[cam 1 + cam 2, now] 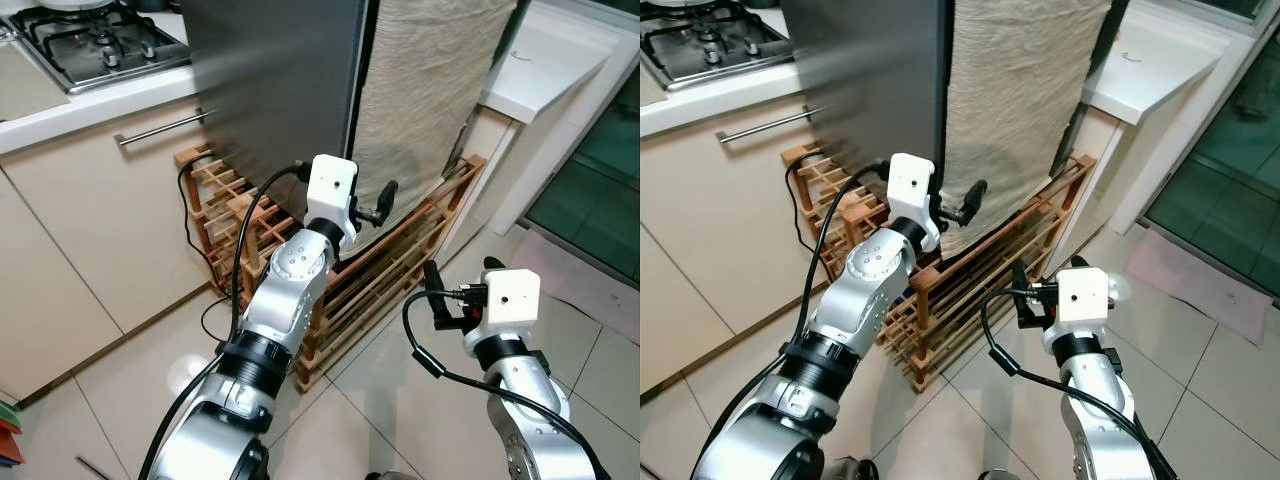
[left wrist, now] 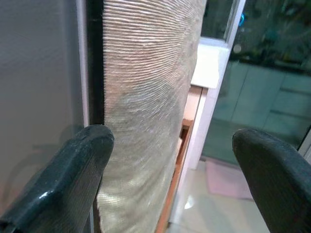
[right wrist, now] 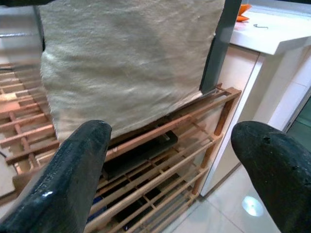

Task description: Restocking fridge

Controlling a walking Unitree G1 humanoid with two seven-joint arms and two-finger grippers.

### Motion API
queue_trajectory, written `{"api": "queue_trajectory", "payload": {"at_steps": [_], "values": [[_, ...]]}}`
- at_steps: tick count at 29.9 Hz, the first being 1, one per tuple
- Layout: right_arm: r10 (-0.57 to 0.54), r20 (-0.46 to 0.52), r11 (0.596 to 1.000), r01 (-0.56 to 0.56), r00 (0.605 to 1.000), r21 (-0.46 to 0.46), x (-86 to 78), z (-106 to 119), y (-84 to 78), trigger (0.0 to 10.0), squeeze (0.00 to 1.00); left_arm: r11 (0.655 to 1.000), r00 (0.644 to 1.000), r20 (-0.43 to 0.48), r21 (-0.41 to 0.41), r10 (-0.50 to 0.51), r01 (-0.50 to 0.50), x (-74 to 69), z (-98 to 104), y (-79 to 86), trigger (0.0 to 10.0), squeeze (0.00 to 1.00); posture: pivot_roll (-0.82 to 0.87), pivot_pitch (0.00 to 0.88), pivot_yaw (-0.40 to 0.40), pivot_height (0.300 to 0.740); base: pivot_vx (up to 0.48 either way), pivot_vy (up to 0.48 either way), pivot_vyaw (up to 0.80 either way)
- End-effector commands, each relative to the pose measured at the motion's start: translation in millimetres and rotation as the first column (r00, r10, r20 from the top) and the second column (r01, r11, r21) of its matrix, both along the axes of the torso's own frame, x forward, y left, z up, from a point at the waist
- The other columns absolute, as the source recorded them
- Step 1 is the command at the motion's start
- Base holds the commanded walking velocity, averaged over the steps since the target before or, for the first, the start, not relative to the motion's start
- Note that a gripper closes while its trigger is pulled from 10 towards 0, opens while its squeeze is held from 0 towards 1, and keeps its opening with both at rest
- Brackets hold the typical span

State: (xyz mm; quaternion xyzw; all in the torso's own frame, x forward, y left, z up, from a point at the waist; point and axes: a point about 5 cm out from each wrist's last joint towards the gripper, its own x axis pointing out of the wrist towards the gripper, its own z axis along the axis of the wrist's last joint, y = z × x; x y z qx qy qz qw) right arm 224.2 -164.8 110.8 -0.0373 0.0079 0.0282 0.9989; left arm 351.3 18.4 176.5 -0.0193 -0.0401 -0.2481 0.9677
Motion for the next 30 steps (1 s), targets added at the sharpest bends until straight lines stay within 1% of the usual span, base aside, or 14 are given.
{"api": "queue_trajectory", "payload": {"at_steps": [1,5,8,12,16,17,19,20,22,23,24,26,28,30], "values": [[0.001,-0.003,1.000,-0.001,1.000,-0.031,-3.8,2.1,-2.4,10.0,0.00,1.000,1.000,0.017,0.004,0.014,-0.014,6.0,8.1,-0.9,10.0,0.00,-0.11,0.075,-0.024,0.740,0.000,0.000,0.00],[-0.006,-0.020,0.999,0.006,1.000,-0.043,-8.5,-0.3,-7.2,10.0,0.00,1.000,1.000,0.019,0.019,0.019,-0.019,13.9,12.9,-2.6,10.0,0.00,-0.12,0.085,-0.022,0.740,0.000,0.000,0.00],[-0.010,-0.029,0.999,0.009,1.000,-0.051,-12.7,-0.5,-9.9,10.0,0.00,0.999,1.000,0.000,0.034,0.027,-0.027,18.2,10.6,-3.8,10.0,0.00,-0.15,0.097,-0.021,0.740,0.000,0.000,0.00],[-0.031,-0.052,0.998,0.027,0.998,-0.063,-21.4,-2.8,-16.0,10.0,0.00,0.999,0.999,-0.026,0.020,0.037,-0.037,21.4,11.4,-7.5,10.0,0.00,-0.16,0.107,-0.018,0.740,0.000,0.000,0.00],[-0.040,-0.067,0.997,0.036,0.997,-0.064,-25.4,-4.6,-17.5,10.0,0.00,1.000,0.999,-0.048,-0.022,0.019,-0.021,21.2,13.6,-14.4,10.0,0.00,-0.16,0.115,-0.016,0.740,0.000,0.000,0.00],[-0.040,-0.069,0.997,0.035,0.997,-0.062,-25.8,-4.8,-17.1,10.0,0.00,0.999,0.998,-0.064,-0.043,0.010,-0.013,21.0,14.0,-16.8,10.0,0.00,-0.16,0.124,-0.014,0.740,0.000,0.000,0.00],[-0.040,-0.074,0.998,0.036,0.996,-0.056,-25.4,-4.7,-16.2,10.0,0.00,0.988,0.988,-0.146,-0.150,-0.046,0.024,19.4,14.7,-25.9,10.0,0.00,-0.16,0.130,-0.012,0.740,0.000,0.000,0.00],[-0.043,-0.082,0.998,0.040,0.996,-0.045,-25.0,-4.8,-15.9,10.0,0.00,0.961,0.963,-0.228,-0.263,-0.143,0.080,16.1,15.0,-38.0,10.0,0.00,-0.16,0.131,-0.012,0.740,0.000,0.000,0.00],[-0.045,-0.085,0.998,0.041,0.995,-0.042,-24.5,-5.0,-16.0,10.0,0.00,0.960,0.961,-0.224,-0.262,-0.163,0.102,14.8,16.7,-42.8,10.0,0.00,-0.16,0.133,-0.010,0.740,0.000,0.000,0.00],[-0.045,-0.087,0.998,0.042,0.995,-0.040,-24.0,-5.2,-16.0,10.0,0.00,0.964,0.963,-0.203,-0.232,-0.176,0.128,13.2,18.3,-47.0,10.0,0.00,-0.16,0.133,-0.010,0.740,0.000,0.000,0.00],[-0.046,-0.087,0.998,0.042,0.995,-0.039,-23.3,-5.3,-16.1,10.0,0.00,0.976,0.972,-0.162,-0.159,-0.172,0.147,11.7,19.5,-50.2,10.0,0.00,-0.15,0.133,-0.009,0.740,0.000,0.000,0.00],[-0.047,-0.085,0.998,0.044,0.995,-0.037,-21.4,-4.8,-15.9,10.0,0.00,0.981,0.977,-0.092,-0.051,-0.194,0.190,6.4,20.8,-59.0,10.0,0.00,-0.15,0.133,-0.006,0.740,0.000,0.000,0.00],[-0.047,-0.085,0.998,0.044,0.995,-0.037,-21.4,-4.8,-15.9,10.0,0.00,0.981,0.977,-0.092,-0.051,-0.194,0.190,6.4,20.8,-59.0,10.0,0.00,-0.15,0.133,-0.006,0.740,0.000,0.000,0.00],[-0.046,-0.081,0.998,0.043,0.996,-0.037,-20.3,-4.2,-15.2,10.0,0.00,0.970,0.968,-0.055,-0.021,-0.243,0.242,0.1,22.9,-68.3,10.0,0.00,-0.15,0.134,-0.004,0.740,0.000,0.000,0.00]]}}
